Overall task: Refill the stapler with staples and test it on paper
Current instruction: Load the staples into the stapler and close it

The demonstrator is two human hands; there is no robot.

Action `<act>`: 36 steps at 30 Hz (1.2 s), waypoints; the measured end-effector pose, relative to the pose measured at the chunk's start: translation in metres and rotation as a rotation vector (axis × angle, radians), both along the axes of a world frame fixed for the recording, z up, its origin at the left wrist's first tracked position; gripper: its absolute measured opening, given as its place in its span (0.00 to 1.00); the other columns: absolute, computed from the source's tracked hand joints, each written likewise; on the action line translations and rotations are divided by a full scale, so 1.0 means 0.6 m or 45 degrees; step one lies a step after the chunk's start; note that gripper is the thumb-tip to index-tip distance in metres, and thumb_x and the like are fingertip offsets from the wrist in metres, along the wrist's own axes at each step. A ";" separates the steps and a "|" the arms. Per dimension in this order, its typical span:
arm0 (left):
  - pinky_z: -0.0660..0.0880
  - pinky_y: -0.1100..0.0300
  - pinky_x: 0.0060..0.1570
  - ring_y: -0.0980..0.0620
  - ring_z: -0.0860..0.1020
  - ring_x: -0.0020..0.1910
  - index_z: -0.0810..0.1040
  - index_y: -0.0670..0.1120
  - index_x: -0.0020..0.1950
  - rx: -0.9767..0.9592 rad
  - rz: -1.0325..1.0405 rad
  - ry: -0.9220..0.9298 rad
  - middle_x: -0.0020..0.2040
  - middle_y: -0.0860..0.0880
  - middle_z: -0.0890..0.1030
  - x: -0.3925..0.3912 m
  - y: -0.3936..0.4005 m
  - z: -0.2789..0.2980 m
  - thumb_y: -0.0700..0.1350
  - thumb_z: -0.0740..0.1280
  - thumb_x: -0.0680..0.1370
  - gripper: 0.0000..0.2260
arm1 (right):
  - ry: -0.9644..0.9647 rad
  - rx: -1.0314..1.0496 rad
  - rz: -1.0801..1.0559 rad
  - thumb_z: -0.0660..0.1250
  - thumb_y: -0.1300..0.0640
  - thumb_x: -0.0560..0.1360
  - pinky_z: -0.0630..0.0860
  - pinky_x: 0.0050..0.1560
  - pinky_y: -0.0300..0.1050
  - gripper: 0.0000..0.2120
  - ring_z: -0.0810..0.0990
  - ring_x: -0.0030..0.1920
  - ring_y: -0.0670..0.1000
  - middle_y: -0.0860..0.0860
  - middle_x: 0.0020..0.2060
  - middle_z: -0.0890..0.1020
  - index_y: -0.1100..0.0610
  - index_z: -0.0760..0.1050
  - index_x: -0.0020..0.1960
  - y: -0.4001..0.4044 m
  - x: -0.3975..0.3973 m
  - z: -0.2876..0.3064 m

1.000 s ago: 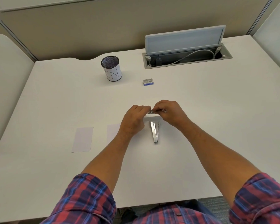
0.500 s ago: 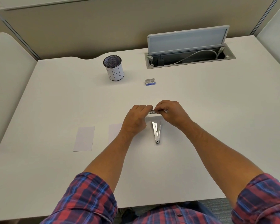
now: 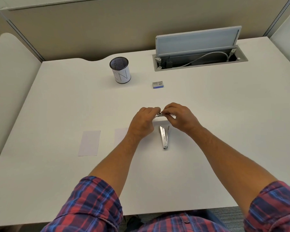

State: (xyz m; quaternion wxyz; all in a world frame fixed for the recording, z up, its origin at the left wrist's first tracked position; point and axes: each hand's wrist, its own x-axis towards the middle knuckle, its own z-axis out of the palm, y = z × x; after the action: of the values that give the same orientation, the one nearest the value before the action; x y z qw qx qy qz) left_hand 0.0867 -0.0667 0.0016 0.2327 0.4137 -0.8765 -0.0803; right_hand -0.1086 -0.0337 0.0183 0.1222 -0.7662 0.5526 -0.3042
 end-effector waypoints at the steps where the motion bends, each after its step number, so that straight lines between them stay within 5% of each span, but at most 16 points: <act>1: 0.70 0.58 0.43 0.43 0.73 0.39 0.75 0.45 0.54 0.000 0.002 -0.004 0.42 0.48 0.79 0.000 0.000 0.000 0.26 0.65 0.67 0.21 | 0.010 0.001 0.001 0.73 0.64 0.75 0.80 0.44 0.47 0.05 0.82 0.43 0.52 0.50 0.46 0.84 0.58 0.85 0.50 -0.001 0.000 0.000; 13: 0.73 0.55 0.41 0.43 0.73 0.39 0.76 0.44 0.55 0.018 0.006 0.014 0.42 0.47 0.80 0.002 0.002 0.002 0.26 0.67 0.68 0.20 | 0.010 0.015 0.037 0.73 0.64 0.75 0.80 0.44 0.48 0.06 0.82 0.43 0.51 0.49 0.47 0.84 0.58 0.85 0.51 -0.006 -0.006 0.002; 21: 0.65 0.62 0.44 0.43 0.74 0.39 0.77 0.43 0.55 -0.017 -0.020 0.009 0.43 0.47 0.81 -0.002 0.003 0.007 0.26 0.68 0.67 0.20 | 0.128 -0.001 0.075 0.72 0.63 0.76 0.79 0.42 0.47 0.05 0.82 0.44 0.53 0.50 0.46 0.84 0.58 0.86 0.51 -0.012 -0.005 -0.004; 28: 0.71 0.57 0.42 0.43 0.75 0.40 0.77 0.43 0.55 -0.015 -0.013 0.037 0.44 0.46 0.81 0.000 0.004 0.010 0.26 0.68 0.68 0.19 | 0.156 -0.079 0.058 0.76 0.64 0.72 0.78 0.38 0.50 0.05 0.79 0.45 0.55 0.51 0.46 0.82 0.57 0.86 0.48 -0.015 -0.023 -0.014; 36: 0.72 0.57 0.41 0.43 0.76 0.42 0.77 0.43 0.56 -0.013 -0.004 0.025 0.45 0.46 0.82 -0.001 0.004 0.018 0.27 0.68 0.69 0.19 | 0.181 -0.118 0.109 0.78 0.58 0.70 0.75 0.48 0.51 0.11 0.77 0.46 0.54 0.52 0.52 0.80 0.51 0.86 0.52 -0.014 -0.027 -0.008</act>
State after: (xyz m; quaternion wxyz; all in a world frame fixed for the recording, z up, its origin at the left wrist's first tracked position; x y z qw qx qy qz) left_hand 0.0860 -0.0643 0.0124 0.2435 0.4105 -0.8751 -0.0804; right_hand -0.1250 -0.0422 0.0135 0.0599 -0.8137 0.5119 -0.2688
